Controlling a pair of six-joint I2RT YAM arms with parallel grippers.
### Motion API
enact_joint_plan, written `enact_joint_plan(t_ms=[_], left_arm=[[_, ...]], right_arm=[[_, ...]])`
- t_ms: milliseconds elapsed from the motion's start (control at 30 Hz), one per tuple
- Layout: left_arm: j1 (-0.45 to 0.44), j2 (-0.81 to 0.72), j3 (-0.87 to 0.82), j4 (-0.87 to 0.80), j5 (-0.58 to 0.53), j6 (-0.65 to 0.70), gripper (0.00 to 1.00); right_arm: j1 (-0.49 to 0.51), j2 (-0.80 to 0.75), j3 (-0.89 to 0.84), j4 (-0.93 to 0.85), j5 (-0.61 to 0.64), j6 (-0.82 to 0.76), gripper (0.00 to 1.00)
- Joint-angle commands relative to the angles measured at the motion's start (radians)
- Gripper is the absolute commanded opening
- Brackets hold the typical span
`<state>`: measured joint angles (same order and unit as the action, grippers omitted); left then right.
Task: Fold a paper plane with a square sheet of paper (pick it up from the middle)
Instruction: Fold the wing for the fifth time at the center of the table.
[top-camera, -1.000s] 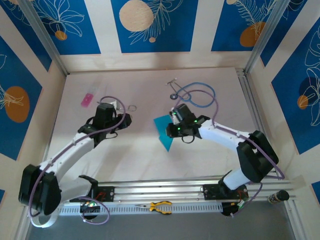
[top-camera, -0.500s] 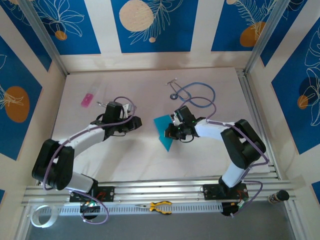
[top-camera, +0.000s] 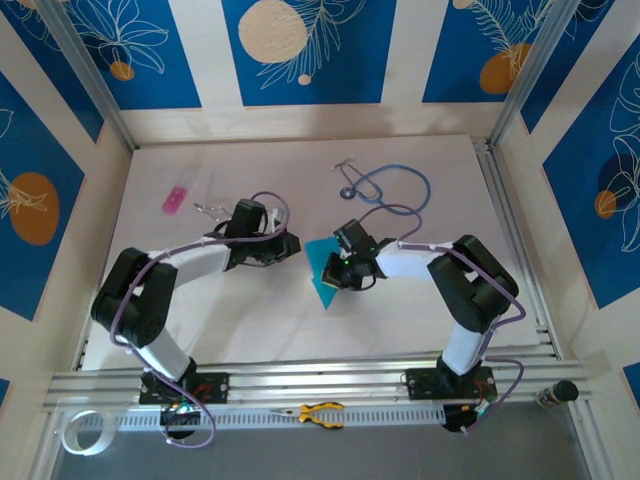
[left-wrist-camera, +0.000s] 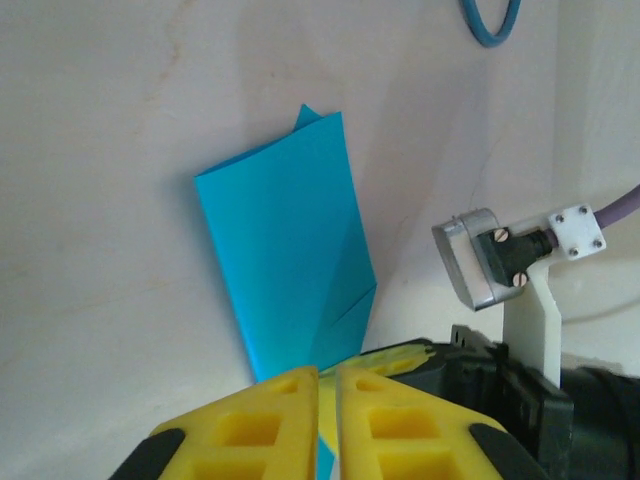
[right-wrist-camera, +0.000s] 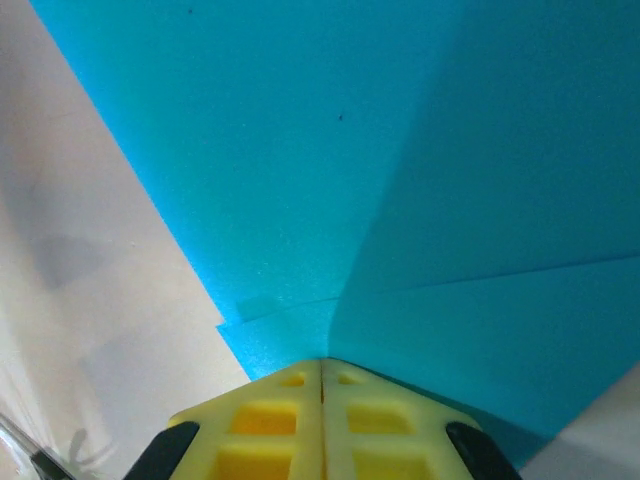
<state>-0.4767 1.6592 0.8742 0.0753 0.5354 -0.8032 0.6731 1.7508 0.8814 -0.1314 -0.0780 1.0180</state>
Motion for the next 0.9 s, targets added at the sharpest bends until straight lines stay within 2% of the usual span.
enact_joint_plan(t_ms=[0,67,333,433,533,700,800,867], left_arm=[[-0.027,0.053,0.049,-0.002,0.005,-0.022,0.11],[-0.046,0.088,0.071,-0.030,-0.017,-0.025,0.10],[-0.086,0.208,0.090,0.035,-0.016,-0.073,0.06],[-0.086,0.223,0.074,0.003,-0.066,-0.064,0.02],[-0.088,0.248,0.048,0.047,-0.054,-0.064,0.02],[-0.087,0.295,0.027,0.108,-0.006,-0.078,0.00],[-0.088,0.294,0.033,0.072,-0.008,-0.032,0.00],[-0.086,0.299,0.055,0.033,0.007,0.015,0.00]], right_arm=[[0.032,0.009,-0.017,-0.089,0.065,0.148,0.07],[0.053,0.005,-0.026,-0.072,0.080,0.186,0.07],[0.099,-0.044,-0.114,0.048,0.144,0.308,0.08],[0.106,-0.088,-0.125,0.065,0.182,0.260,0.10],[0.099,-0.119,-0.137,0.152,0.140,0.178,0.14],[0.056,-0.201,-0.163,0.164,0.135,0.106,0.22],[-0.013,-0.256,-0.193,0.135,0.118,0.081,0.31],[-0.079,-0.271,-0.212,0.125,0.057,0.064,0.34]])
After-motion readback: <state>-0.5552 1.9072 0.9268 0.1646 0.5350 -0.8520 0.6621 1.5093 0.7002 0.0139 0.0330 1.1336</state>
